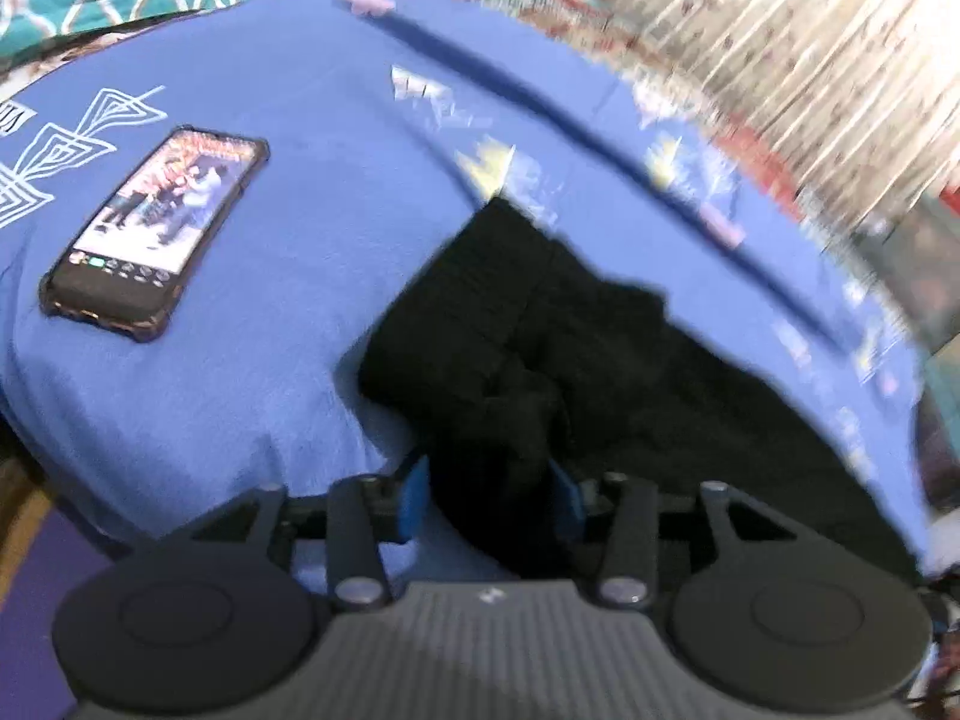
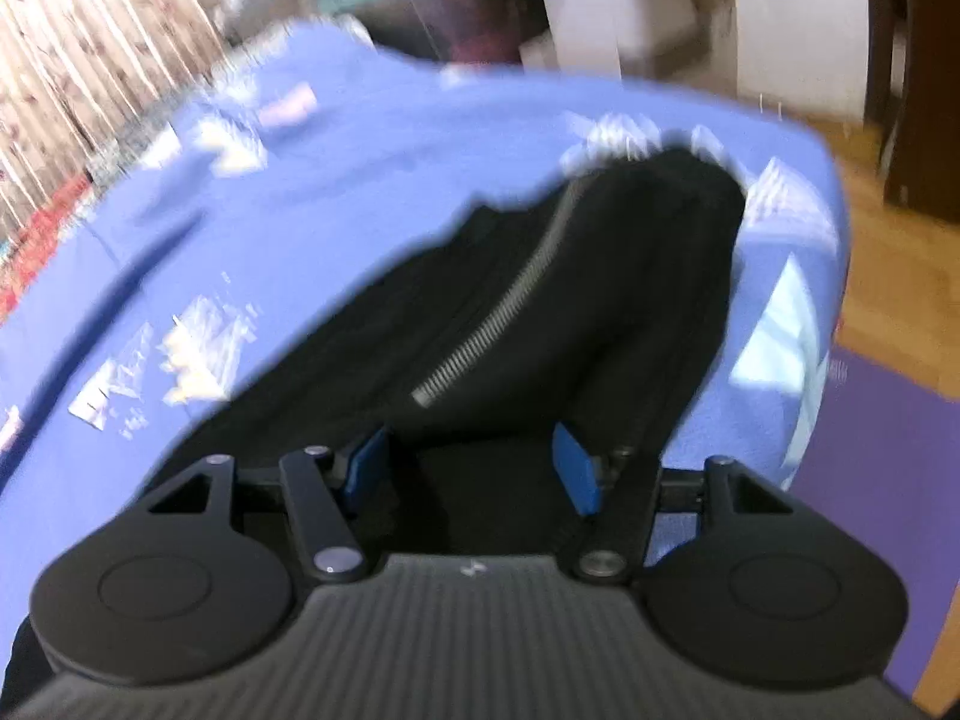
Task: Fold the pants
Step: 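Release the pants with the right gripper and lift it away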
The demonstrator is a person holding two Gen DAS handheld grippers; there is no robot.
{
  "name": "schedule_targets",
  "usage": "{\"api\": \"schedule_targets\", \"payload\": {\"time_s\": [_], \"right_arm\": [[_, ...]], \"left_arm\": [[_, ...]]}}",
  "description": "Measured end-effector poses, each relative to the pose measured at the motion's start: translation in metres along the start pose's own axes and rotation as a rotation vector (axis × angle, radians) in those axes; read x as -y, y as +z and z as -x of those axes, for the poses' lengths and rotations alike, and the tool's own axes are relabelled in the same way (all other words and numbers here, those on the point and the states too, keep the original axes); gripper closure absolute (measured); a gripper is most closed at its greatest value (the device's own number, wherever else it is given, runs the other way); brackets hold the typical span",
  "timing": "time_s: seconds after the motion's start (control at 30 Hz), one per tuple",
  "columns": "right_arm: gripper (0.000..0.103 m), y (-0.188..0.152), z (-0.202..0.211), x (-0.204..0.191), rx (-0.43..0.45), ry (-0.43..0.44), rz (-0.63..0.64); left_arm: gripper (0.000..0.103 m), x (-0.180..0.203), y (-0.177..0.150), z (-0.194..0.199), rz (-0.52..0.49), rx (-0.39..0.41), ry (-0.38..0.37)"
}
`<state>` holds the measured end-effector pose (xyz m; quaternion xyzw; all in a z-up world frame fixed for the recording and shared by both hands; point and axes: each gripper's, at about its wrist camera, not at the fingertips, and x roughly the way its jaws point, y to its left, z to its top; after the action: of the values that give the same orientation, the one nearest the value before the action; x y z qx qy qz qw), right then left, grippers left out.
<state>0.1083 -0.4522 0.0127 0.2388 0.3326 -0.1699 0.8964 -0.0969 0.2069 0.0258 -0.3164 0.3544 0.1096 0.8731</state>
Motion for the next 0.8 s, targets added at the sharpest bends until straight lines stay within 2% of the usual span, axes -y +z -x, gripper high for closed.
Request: {"api": "schedule_targets", "payload": {"time_s": [0.07, 0.17, 0.27, 0.33, 0.37, 0.4, 0.5, 0.63, 0.7, 0.8], "right_arm": [[0.04, -0.001, 0.016, -0.02, 0.067, 0.062, 0.101], [0.04, -0.004, 0.03, -0.071, 0.044, 0.255, 0.257], [0.04, -0.019, 0.035, -0.147, -0.103, 0.53, 0.408], [0.039, -0.039, 0.04, -0.207, -0.199, 0.702, 0.536], [0.037, -0.052, 0.044, -0.236, -0.236, 0.776, 0.608], [0.031, -0.068, 0.05, -0.27, -0.27, 0.85, 0.697], [0.023, -0.116, 0.058, -0.349, -0.364, 1.034, 0.916], [0.021, -0.175, 0.056, -0.435, -0.453, 1.163, 1.144], [0.02, -0.202, 0.051, -0.47, -0.488, 1.185, 1.241], [0.019, -0.236, 0.039, -0.496, -0.53, 1.152, 1.375]], "left_arm": [[0.04, -0.008, 0.001, 0.013, 0.026, 0.036, -0.015], [0.04, -0.021, 0.004, 0.014, 0.083, 0.039, -0.063], [0.038, -0.026, 0.005, 0.001, 0.142, 0.007, -0.113], [0.035, -0.023, 0.004, -0.01, 0.141, -0.009, -0.145], [0.03, -0.02, 0.004, -0.016, 0.136, -0.015, -0.146], [0.029, -0.018, 0.004, -0.022, 0.13, -0.02, -0.148], [0.026, -0.018, 0.004, -0.036, 0.139, -0.044, -0.162], [0.022, -0.02, 0.004, -0.043, 0.15, -0.045, -0.184], [0.019, -0.021, 0.003, -0.047, 0.153, -0.049, -0.196], [0.017, -0.022, 0.005, -0.052, 0.149, -0.052, -0.217]]}}
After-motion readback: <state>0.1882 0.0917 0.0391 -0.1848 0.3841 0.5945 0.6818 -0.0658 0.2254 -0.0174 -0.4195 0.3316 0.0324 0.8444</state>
